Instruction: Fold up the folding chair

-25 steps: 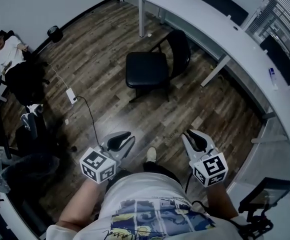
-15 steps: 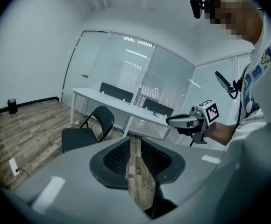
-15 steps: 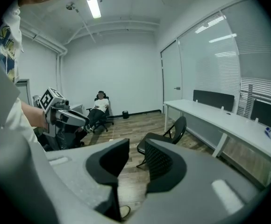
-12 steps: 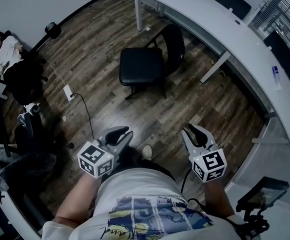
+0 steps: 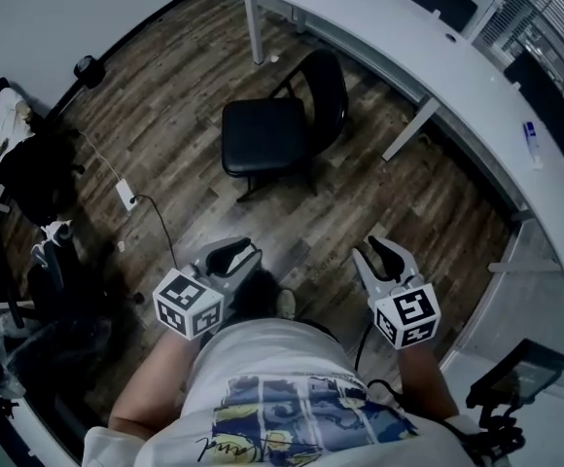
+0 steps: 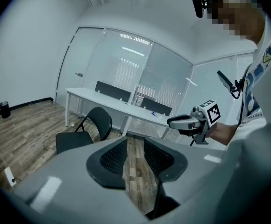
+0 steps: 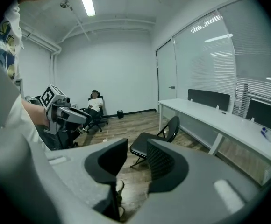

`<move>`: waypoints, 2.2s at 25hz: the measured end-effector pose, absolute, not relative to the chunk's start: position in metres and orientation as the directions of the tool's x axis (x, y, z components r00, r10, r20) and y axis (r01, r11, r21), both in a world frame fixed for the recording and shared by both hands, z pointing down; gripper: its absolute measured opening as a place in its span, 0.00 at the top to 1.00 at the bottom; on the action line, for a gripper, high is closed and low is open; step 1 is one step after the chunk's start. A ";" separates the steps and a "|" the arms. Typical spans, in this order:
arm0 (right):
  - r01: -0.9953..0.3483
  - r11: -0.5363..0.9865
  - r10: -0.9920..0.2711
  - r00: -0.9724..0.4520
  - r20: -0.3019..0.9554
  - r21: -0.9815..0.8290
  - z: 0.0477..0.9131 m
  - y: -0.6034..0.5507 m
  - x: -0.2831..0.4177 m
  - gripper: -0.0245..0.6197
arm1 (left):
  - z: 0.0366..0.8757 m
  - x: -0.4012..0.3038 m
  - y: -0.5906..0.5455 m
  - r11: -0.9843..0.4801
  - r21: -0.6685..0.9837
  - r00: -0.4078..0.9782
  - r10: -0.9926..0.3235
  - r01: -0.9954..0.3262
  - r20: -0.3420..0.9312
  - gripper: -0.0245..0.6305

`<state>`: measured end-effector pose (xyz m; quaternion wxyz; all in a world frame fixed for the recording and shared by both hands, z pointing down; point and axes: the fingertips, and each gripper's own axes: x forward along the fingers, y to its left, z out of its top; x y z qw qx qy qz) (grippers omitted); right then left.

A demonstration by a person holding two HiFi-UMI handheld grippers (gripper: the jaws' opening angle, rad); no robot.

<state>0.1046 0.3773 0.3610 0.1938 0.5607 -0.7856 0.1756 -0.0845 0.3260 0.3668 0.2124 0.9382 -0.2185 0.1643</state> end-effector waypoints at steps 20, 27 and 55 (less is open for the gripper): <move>-0.965 0.261 -0.761 -0.219 0.610 -0.022 0.370 0.191 0.074 0.77 | 0.405 -0.132 0.153 -0.759 0.461 0.878 -0.312 -0.459 0.362 0.73; -0.974 0.226 -0.746 -0.154 0.648 0.028 0.380 0.132 0.080 0.77 | 0.429 -0.155 0.095 -0.758 0.471 0.881 -0.294 -0.452 0.372 0.71; -0.998 -0.005 -0.527 -0.049 0.848 -0.062 0.566 -0.039 0.269 0.66 | 0.635 -0.119 -0.038 -0.525 0.568 0.750 -0.238 -0.634 0.617 0.58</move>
